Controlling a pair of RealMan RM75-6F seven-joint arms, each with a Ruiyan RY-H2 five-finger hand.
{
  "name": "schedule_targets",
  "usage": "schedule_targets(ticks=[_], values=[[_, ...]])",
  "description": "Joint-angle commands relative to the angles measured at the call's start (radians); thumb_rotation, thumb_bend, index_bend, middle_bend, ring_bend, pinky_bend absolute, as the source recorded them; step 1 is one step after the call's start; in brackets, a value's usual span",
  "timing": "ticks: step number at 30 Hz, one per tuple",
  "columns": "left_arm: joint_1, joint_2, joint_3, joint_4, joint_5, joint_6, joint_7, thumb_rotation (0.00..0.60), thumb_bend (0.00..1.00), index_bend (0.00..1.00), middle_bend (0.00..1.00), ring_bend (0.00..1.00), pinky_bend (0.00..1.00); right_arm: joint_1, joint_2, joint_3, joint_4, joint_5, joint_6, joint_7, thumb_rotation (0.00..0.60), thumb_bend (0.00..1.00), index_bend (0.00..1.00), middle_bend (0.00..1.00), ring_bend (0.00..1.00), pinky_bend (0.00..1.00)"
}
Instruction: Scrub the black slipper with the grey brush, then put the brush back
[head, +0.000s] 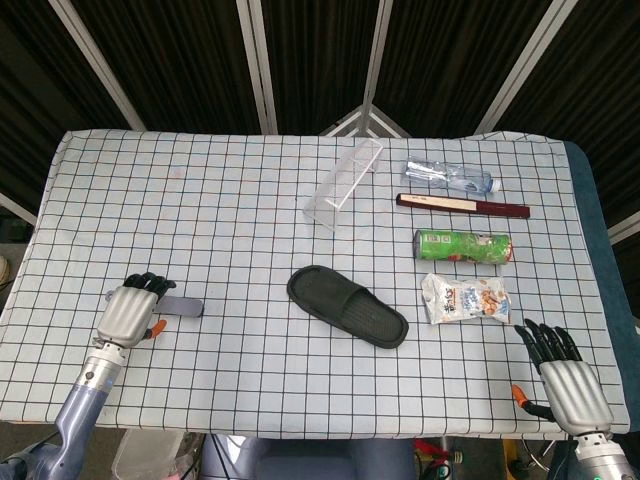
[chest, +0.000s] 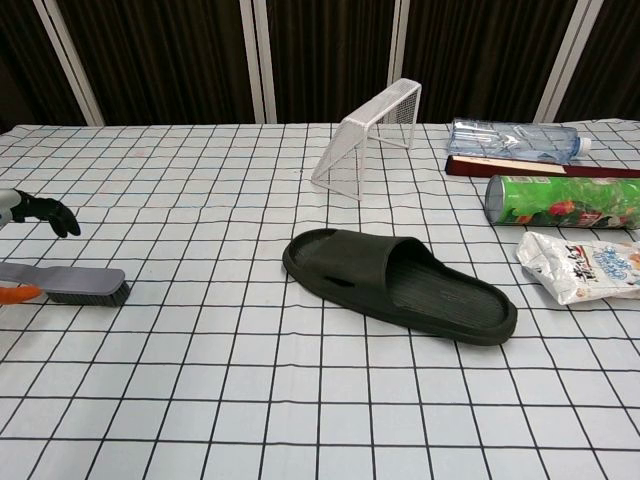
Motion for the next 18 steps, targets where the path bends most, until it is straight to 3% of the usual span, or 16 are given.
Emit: schedule_targets(ticks=[1,18], values=[[-0.023,-0.015,-0.009,0.022,-0.029,-0.031,0.001,0.600,0.36,0.29,0.30,0.21,0.24,0.006,-0.006,0.002,0.005,0.011,-0.010,-0.006,0.518,0.39,0.00,0.00,0.00,0.00],[-0.073,-0.033,0.018,0.057,-0.070,-0.092,-0.054,0.600,0.37,0.35,0.34,0.24,0.27,0.013,-0.017,0.003,0.011,0.034,-0.011,-0.024,0.518,0.39,0.00,0.00,0.00,0.00]])
